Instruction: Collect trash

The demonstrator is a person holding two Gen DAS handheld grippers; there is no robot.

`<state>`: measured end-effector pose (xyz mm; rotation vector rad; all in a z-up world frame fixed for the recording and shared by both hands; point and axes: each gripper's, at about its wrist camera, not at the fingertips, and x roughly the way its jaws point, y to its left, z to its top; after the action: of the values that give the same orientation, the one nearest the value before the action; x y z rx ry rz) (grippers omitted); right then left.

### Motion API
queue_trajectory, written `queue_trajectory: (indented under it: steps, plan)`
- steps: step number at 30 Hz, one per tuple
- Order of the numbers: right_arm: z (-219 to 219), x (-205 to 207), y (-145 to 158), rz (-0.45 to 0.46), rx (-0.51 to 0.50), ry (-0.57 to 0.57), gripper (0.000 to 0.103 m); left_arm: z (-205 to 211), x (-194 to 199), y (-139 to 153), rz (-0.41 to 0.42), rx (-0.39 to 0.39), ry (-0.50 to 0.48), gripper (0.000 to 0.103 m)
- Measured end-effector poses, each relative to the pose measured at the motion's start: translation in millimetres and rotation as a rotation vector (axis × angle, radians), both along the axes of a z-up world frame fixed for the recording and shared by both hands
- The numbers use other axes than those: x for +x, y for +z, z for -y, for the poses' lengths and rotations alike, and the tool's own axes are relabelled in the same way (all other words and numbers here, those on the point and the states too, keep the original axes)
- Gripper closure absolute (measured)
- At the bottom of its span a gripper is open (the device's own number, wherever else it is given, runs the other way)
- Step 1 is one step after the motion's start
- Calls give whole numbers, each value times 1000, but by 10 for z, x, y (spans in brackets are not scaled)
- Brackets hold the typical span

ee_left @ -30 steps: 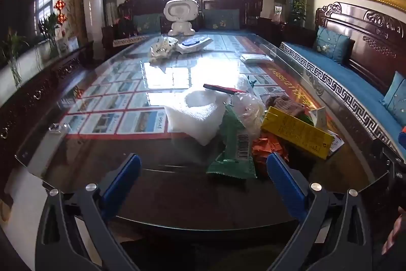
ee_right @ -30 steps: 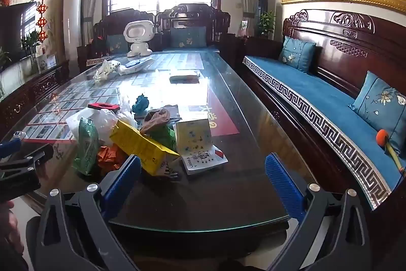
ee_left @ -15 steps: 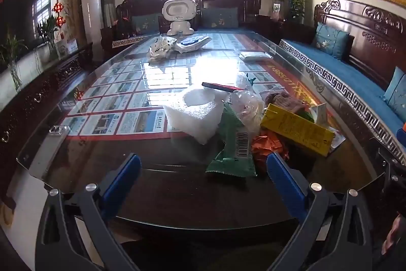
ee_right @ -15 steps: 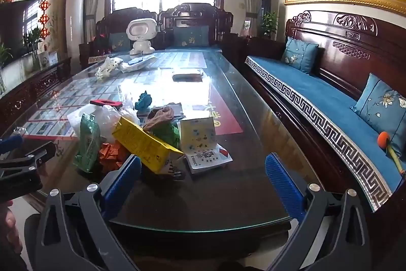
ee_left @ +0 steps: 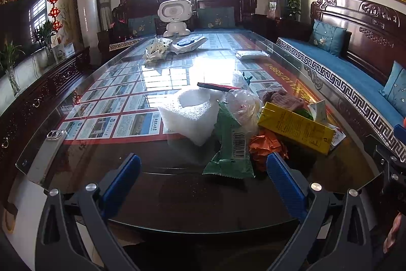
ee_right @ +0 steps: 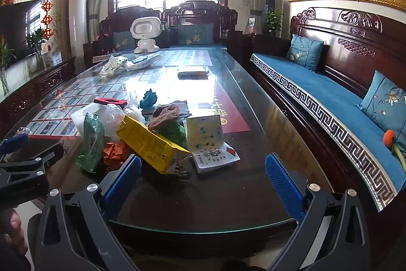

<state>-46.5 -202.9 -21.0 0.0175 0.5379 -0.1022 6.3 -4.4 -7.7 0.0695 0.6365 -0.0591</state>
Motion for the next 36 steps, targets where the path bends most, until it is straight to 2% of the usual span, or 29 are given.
queue_trajectory:
  steps: [19, 36]
  plan:
    - [65, -7, -15, 3, -20, -2, 8, -105, 125, -78, -34, -40, 34, 4]
    - [90, 28, -23, 7, -7, 37, 8, 30, 146, -55, -34, -48, -11, 4]
